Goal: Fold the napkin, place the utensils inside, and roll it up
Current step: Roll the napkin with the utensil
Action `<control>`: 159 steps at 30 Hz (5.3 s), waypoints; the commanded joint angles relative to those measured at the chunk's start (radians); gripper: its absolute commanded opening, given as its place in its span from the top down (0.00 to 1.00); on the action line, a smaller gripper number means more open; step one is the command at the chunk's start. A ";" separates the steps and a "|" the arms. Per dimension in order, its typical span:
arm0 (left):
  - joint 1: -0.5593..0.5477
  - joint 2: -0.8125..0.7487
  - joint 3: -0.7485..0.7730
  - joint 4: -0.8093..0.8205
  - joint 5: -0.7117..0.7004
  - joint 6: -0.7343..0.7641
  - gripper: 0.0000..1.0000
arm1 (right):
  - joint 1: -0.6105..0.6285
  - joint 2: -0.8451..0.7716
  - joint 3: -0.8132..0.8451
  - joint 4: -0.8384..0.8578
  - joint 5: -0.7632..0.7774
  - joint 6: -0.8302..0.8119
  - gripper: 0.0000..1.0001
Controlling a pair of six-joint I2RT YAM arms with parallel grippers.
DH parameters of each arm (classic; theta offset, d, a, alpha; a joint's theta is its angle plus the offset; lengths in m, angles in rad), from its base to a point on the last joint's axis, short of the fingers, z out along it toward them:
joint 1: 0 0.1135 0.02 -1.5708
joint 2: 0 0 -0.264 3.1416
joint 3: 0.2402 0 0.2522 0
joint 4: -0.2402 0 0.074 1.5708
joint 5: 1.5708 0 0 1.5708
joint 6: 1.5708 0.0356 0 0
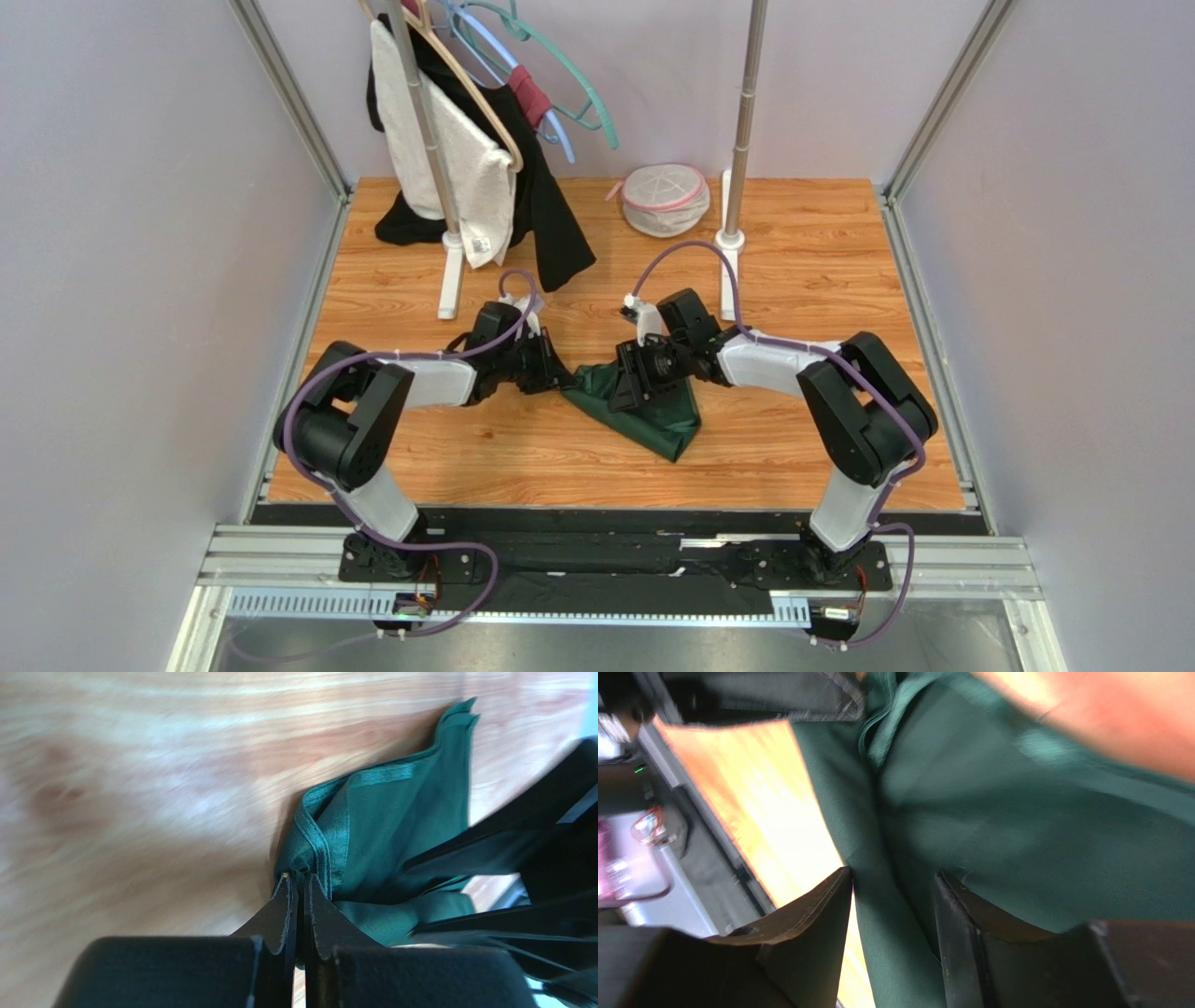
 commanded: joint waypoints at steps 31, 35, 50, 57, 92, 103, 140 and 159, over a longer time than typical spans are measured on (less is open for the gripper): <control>0.020 -0.097 0.053 -0.285 -0.054 0.078 0.99 | 0.486 -0.068 -0.048 -0.062 0.790 -0.119 0.59; 0.044 -0.169 0.009 -0.238 -0.052 0.062 0.59 | 0.439 -0.098 -0.091 -0.030 0.715 -0.082 0.77; 0.086 -0.365 -0.172 0.043 -0.031 0.118 0.32 | 0.169 -0.080 -0.240 0.191 0.173 0.001 0.82; 0.086 -0.243 -0.162 0.219 0.018 0.092 0.39 | 0.132 -0.034 -0.246 0.206 0.113 0.007 0.82; 0.038 0.043 0.116 -0.083 0.066 0.193 1.00 | 0.152 -0.271 -0.005 -0.137 0.426 -0.077 0.45; 0.038 0.145 0.174 -0.161 0.032 0.147 1.00 | 0.429 -0.249 -0.005 -0.179 0.862 -0.111 0.45; 0.136 -0.237 0.000 -0.134 -0.019 0.211 0.33 | 0.219 -0.077 -0.179 0.042 0.336 -0.044 0.77; 0.136 -0.151 -0.089 0.126 0.093 0.158 0.40 | 0.000 0.096 -0.134 0.120 -0.108 -0.001 0.80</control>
